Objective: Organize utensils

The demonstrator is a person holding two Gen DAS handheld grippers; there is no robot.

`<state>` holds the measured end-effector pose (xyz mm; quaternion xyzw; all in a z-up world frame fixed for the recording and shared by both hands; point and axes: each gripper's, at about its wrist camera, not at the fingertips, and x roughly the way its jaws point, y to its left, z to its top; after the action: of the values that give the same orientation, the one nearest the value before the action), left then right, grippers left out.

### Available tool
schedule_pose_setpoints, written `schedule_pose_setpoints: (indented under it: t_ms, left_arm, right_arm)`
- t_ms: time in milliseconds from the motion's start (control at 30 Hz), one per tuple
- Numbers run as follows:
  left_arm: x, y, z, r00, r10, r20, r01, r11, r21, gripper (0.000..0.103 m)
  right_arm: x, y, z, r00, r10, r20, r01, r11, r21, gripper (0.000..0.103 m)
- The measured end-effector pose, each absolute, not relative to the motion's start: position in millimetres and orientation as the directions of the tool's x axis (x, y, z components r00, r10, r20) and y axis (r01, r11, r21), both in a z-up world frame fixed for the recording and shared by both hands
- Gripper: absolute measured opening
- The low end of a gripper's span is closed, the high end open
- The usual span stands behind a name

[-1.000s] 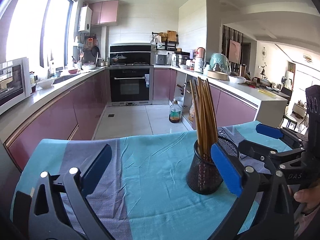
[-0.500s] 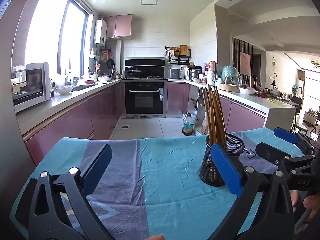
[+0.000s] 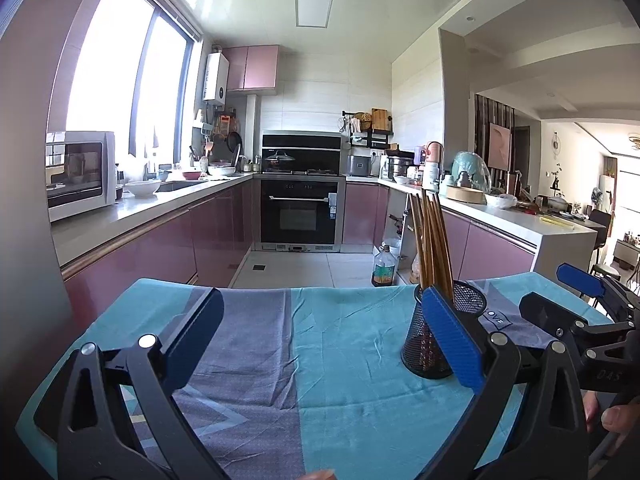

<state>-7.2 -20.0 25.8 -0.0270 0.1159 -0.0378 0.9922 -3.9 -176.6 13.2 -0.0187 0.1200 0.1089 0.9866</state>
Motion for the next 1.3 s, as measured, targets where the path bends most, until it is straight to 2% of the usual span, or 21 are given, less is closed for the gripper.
schedule_pose_setpoints:
  t_ms: [1300]
  left_arm:
    - [-17, -27, 30, 0.976, -0.067, -0.206, 0.058, 0.997, -0.05, 0.098]
  right_arm:
    - [-7, -177, 15, 0.949, 0.227, -0.22, -0.232, 0.973, 0.002, 0.096]
